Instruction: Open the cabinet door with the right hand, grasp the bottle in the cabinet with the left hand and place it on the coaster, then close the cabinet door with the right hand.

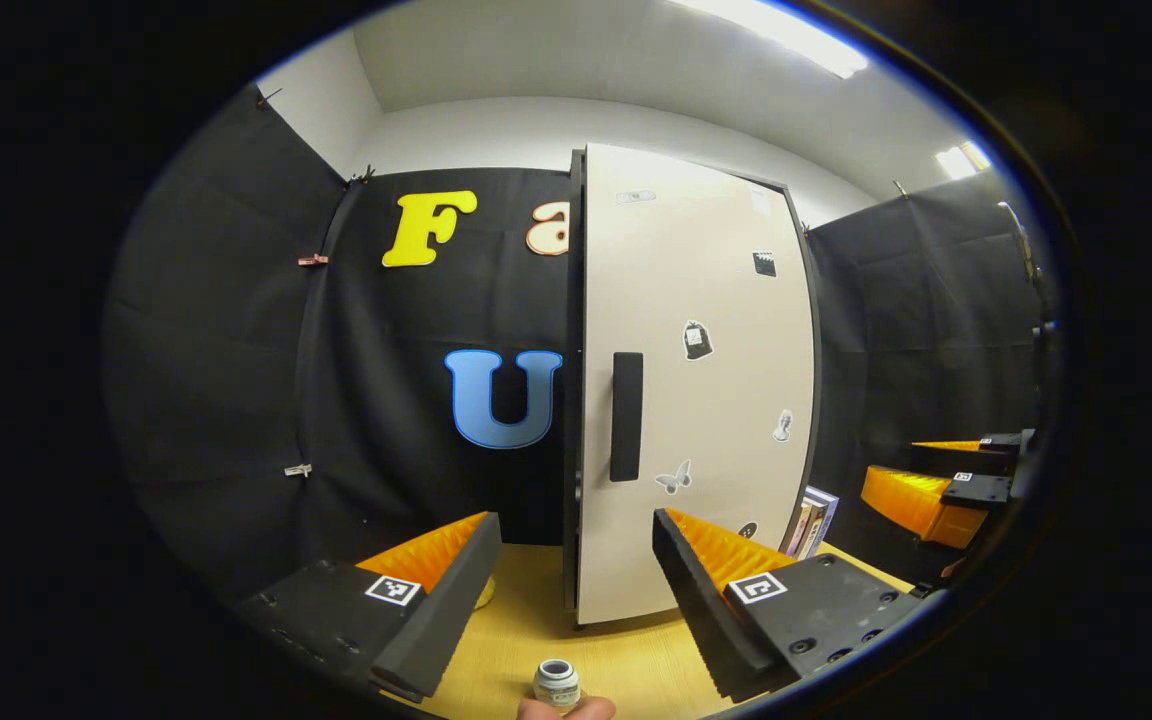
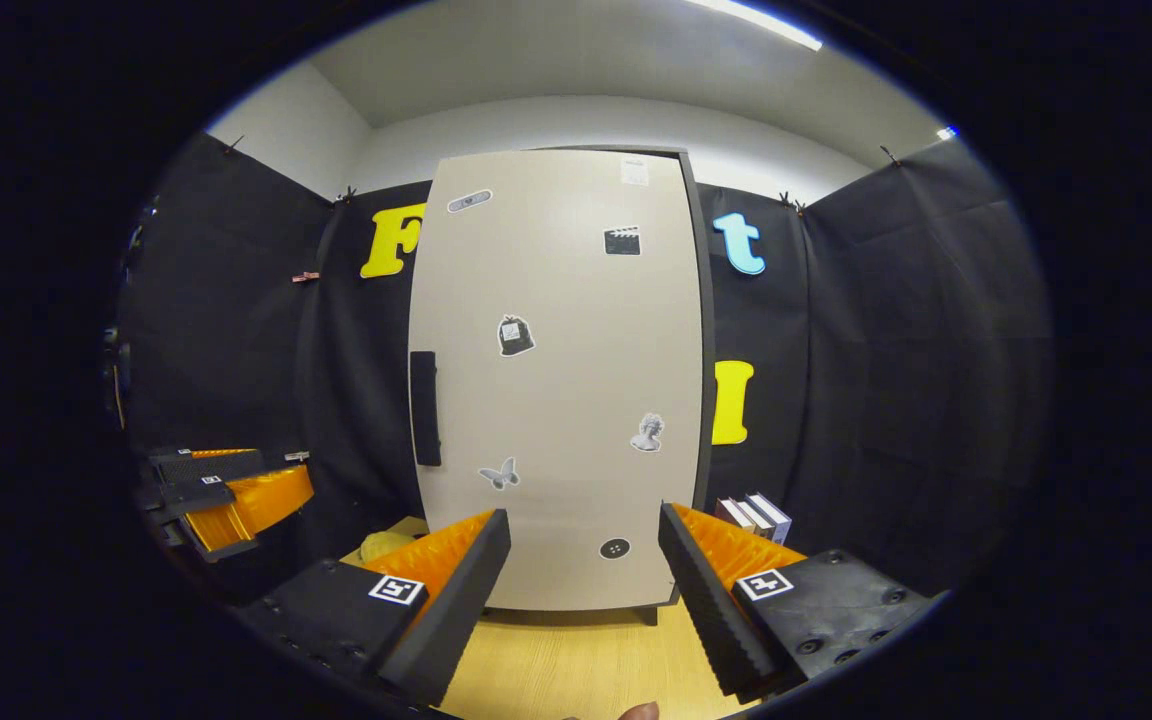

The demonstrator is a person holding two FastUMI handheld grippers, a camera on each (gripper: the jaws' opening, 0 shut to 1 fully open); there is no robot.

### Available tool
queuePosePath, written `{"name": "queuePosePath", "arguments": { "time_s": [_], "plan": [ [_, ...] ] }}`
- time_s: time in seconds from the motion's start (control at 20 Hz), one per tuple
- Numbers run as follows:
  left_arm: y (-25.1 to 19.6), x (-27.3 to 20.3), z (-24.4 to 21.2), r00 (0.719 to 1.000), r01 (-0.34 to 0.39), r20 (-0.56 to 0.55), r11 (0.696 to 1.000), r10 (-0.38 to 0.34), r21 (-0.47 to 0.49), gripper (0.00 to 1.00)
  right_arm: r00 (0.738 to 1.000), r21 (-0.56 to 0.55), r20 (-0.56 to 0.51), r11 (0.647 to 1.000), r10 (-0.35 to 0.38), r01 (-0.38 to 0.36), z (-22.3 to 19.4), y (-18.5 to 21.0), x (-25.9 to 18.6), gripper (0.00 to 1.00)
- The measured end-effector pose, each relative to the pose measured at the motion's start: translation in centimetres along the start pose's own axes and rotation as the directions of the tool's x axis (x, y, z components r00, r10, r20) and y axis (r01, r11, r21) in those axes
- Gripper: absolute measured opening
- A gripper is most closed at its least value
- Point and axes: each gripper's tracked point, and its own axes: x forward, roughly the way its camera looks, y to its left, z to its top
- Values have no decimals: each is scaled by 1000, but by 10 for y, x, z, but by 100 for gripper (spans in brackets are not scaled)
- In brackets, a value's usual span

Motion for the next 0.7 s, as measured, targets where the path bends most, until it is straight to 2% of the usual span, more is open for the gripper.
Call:
{"name": "queuePosePath", "arguments": {
  "time_s": [0.7],
  "plan": [
    [-10,-1,4,1000,27,3,999,-27,22,95,1000,17,21,1000,-2,2,6,-1,-6,97]
  ]
}}
